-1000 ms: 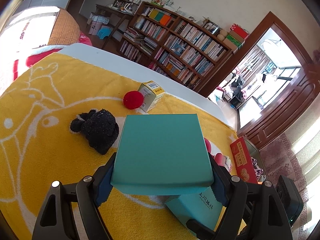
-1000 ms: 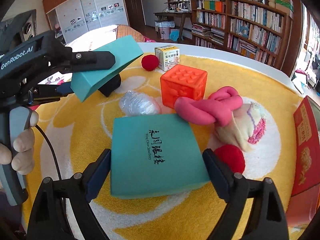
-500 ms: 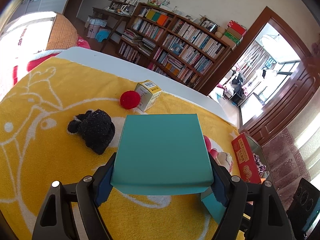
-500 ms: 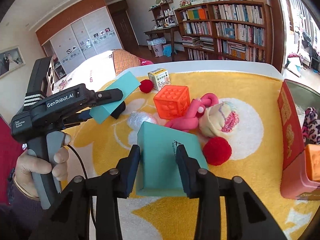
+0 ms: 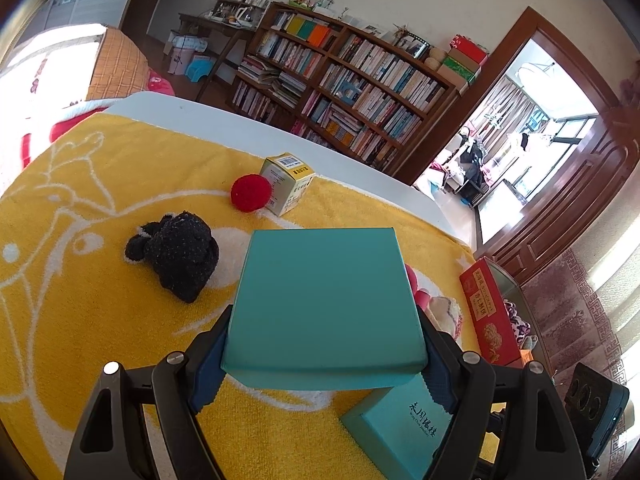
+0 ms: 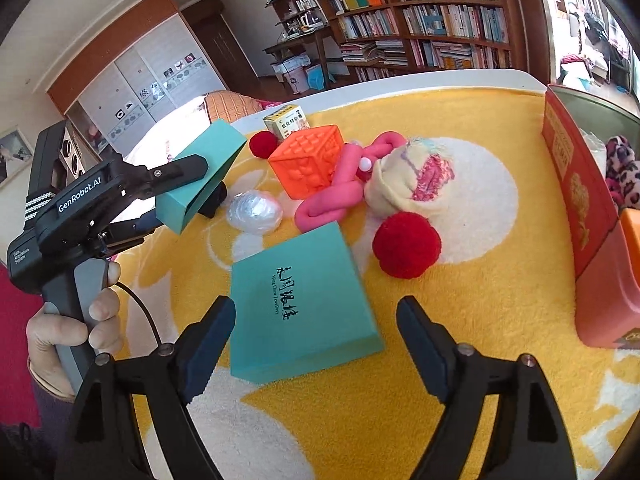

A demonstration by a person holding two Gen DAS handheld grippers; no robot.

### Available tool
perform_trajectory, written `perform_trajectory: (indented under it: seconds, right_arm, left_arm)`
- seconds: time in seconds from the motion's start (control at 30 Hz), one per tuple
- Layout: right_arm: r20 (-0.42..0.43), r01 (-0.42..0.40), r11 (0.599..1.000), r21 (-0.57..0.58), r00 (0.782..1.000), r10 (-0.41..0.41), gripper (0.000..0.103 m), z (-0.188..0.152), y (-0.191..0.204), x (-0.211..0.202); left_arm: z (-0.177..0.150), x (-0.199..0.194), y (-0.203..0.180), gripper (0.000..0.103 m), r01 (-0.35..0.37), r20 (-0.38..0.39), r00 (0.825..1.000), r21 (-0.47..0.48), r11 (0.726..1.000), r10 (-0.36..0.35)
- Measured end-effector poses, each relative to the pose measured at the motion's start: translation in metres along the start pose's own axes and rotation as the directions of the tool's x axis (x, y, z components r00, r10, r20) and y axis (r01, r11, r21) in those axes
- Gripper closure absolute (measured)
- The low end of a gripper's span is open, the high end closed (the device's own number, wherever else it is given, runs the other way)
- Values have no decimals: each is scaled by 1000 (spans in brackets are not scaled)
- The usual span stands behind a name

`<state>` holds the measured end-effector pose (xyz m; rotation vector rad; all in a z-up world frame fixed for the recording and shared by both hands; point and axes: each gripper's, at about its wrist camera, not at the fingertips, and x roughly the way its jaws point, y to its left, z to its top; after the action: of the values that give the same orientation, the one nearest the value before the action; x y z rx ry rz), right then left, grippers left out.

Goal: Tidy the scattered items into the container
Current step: 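Lift the teal box with the left tool while the right approaches the small teal box, then grasp the small teal box with the right tool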

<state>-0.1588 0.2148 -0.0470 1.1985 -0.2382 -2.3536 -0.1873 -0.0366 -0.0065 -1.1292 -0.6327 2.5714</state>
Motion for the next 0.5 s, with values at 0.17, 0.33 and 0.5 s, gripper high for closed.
perform_trajectory:
  seconds: [0.17, 0.33, 0.5]
  right_arm:
    - [-41, 78, 990, -117, 996, -83, 15, -3, 21, 18]
    - [-80, 163, 967, -195, 980, -181, 9, -7, 31, 39]
    - [-73, 203, 956, -210, 972, -223, 12, -10, 32, 39]
  left_arm:
    - [0, -1, 1, 21, 6, -3, 1000, -6, 1000, -6]
    - [0, -1, 2, 21, 8, -5, 1000, -7, 1000, -8]
    - [0, -1, 1, 21, 9, -3, 1000, -7, 1000, -9]
